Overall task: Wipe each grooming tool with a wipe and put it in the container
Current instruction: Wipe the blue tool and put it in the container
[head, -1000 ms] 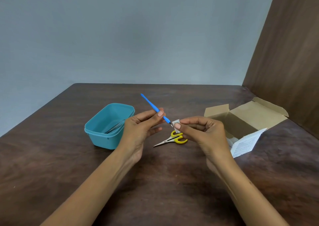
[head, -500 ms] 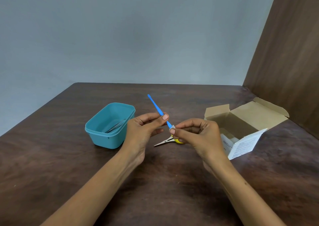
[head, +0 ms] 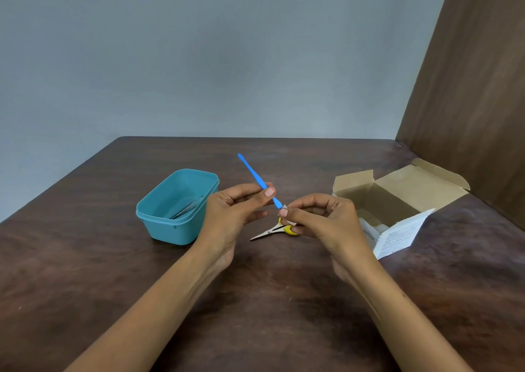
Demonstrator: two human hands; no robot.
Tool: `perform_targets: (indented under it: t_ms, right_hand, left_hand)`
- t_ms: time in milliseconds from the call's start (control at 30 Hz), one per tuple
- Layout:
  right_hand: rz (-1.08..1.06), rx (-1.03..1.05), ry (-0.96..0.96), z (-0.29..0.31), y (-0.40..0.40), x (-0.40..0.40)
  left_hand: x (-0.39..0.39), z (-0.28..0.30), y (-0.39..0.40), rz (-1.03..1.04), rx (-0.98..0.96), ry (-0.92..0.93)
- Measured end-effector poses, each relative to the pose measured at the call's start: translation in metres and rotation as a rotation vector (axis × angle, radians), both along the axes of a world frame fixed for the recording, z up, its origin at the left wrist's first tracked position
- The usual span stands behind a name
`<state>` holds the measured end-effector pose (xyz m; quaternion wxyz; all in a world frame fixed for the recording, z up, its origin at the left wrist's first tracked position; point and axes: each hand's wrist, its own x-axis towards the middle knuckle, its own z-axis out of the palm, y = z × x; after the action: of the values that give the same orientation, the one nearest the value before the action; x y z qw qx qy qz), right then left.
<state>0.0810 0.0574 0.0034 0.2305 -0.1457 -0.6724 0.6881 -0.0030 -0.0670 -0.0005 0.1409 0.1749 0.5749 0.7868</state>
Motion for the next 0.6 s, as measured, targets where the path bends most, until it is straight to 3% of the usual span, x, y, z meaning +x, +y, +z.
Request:
perform_targets:
  t_ms: [600]
  right_hand:
    - [0.051, 0.137, -0.032, 0.0038, 0.0066, 0.0026]
  left_hand:
    - [-0.0063, 0.0036, -0.0050, 0.000, 0.003, -0.037]
